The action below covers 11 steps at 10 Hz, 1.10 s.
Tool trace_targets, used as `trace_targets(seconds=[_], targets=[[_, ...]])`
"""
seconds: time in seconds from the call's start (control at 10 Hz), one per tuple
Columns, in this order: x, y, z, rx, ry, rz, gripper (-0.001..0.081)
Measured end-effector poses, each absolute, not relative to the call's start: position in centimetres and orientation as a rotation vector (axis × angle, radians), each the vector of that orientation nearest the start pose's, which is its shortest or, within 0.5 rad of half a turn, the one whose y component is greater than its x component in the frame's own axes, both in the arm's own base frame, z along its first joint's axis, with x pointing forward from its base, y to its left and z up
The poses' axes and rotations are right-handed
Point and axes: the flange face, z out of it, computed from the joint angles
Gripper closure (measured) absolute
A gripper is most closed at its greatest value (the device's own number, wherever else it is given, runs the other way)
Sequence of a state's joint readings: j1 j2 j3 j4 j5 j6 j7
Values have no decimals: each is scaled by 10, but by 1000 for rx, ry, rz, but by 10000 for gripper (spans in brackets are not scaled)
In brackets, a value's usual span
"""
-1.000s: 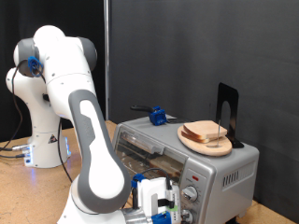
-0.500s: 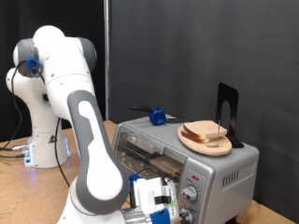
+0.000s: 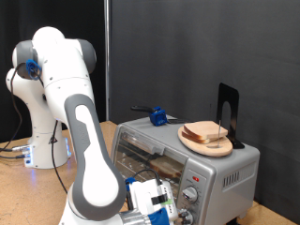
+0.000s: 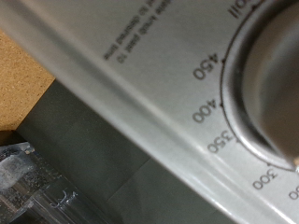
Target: Make a piece of toast with the oven
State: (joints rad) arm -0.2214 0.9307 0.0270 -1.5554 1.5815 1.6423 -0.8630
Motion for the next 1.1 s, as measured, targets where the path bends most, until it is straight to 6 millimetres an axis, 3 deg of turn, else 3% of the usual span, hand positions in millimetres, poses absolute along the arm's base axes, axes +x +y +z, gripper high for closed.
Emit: trace_targets(seconds=[0.2, 0.3, 0.4, 0.5, 0.6, 0.8, 0.9, 1.0, 1.1], targets=[[668, -32, 128, -1575, 261, -149, 705], [670, -35, 131, -1564, 280, -148, 632], [671, -42, 137, -1553, 291, -146, 632], [670, -47, 141, -1543, 302, -139, 499], [669, -51, 144, -1531, 314, -127, 499], [663, -63, 156, -1493, 337, -96, 184], [657, -73, 163, -1484, 362, -83, 184], [650, -85, 171, -1486, 396, -67, 40], [642, -98, 179, -1494, 431, -49, 40]])
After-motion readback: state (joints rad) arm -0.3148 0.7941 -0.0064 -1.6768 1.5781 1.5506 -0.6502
